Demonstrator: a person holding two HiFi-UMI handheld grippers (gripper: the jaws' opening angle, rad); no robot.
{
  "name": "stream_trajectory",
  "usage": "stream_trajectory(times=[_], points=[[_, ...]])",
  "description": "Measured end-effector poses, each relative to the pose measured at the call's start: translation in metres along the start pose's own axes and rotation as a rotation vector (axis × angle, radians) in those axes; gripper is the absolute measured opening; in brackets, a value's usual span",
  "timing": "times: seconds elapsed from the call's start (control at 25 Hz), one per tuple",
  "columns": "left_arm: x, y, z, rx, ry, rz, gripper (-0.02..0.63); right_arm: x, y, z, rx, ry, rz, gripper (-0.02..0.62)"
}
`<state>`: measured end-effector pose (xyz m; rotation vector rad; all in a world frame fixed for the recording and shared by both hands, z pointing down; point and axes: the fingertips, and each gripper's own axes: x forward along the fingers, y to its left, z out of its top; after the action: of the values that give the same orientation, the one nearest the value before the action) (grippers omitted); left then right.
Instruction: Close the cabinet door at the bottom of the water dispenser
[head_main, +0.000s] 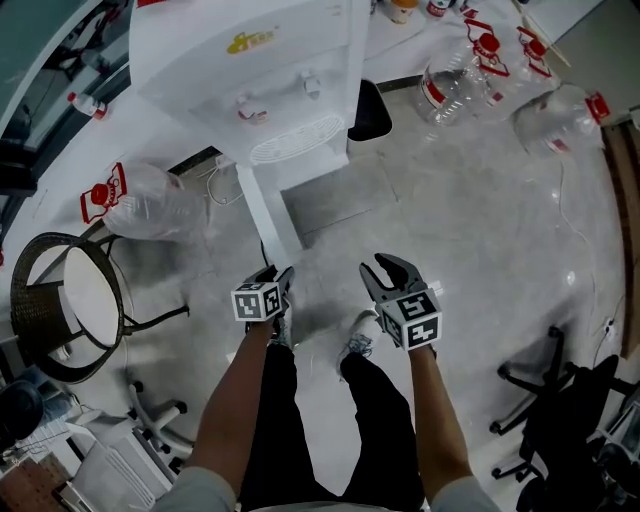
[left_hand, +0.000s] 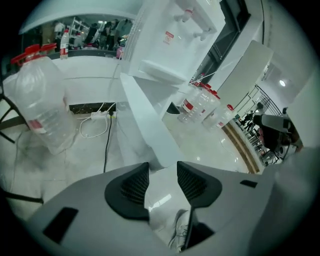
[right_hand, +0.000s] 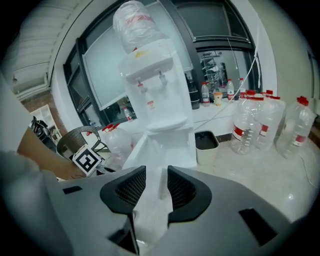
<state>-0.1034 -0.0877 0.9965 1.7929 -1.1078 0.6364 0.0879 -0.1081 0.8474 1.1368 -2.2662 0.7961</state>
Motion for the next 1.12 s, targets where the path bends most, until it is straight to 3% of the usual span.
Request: stream_trajectory(times=[0.4, 0.68, 0.88, 1.12], points=[[0.031, -0.041, 0.021, -0.144, 0.004, 0.003, 0.192, -0.026, -0.046, 0.005, 0.042, -0.027, -0.041, 0.161], [0.072, -0.082, 0.055, -0.289, -0.045, -0.08, 0.213, -0.026, -0.076, 0.006, 0.146, -0.077, -0.072, 0.163], [0.108, -0.102, 0.091, -0.253, -0.109, -0.027, 0.245, -0.022, -0.096, -0.003, 0.177, -0.082, -0.105, 0.166], [0.137, -0.115, 0.125, -0.323, -0.17, 0.006, 0.251, -0.034, -0.112, -0.011, 0.202, -0.08, -0.137, 0.166]])
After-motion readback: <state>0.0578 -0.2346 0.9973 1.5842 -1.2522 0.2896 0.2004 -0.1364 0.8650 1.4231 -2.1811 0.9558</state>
